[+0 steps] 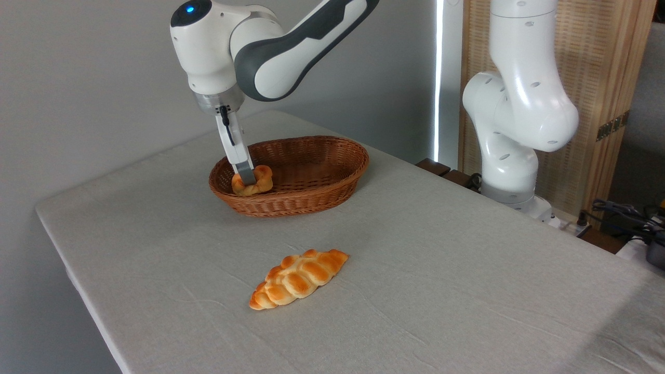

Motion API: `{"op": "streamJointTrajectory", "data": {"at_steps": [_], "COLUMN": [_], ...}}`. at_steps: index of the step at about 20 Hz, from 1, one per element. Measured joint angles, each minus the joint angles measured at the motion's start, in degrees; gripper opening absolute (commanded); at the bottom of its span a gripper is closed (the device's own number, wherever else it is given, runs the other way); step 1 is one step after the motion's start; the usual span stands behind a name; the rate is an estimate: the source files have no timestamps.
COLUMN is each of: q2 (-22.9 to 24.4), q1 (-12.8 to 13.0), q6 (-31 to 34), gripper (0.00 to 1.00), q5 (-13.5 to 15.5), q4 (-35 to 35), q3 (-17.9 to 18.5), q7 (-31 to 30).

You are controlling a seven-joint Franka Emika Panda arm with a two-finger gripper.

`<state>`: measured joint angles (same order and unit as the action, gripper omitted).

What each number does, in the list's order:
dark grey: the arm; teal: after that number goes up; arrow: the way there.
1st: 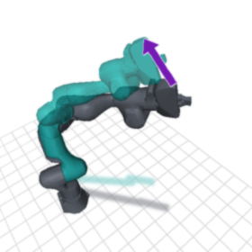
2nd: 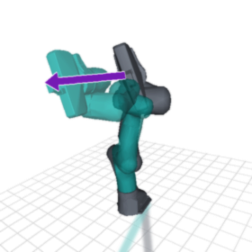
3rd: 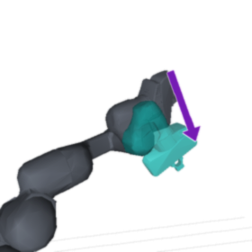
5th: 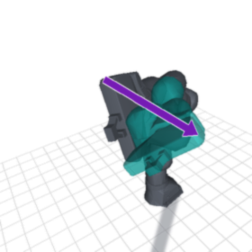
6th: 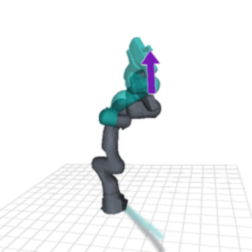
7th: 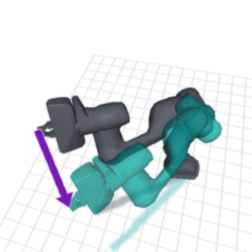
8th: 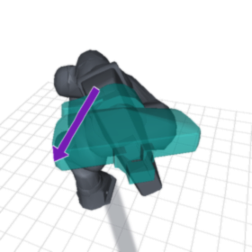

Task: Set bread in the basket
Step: 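Lower the bun into the basket and open the gripper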

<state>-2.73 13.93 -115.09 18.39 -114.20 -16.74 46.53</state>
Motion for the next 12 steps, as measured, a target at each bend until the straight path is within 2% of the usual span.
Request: {"op": "streamJointTrajectory", "data": {"at_steps": [12], "q2": [0.67], "q1": [0.00], "q6": [0.59], "gripper": [1.00], "q5": [0.56], "q4": [0.38], "q3": [-0.01], "q7": [-0.02]}}
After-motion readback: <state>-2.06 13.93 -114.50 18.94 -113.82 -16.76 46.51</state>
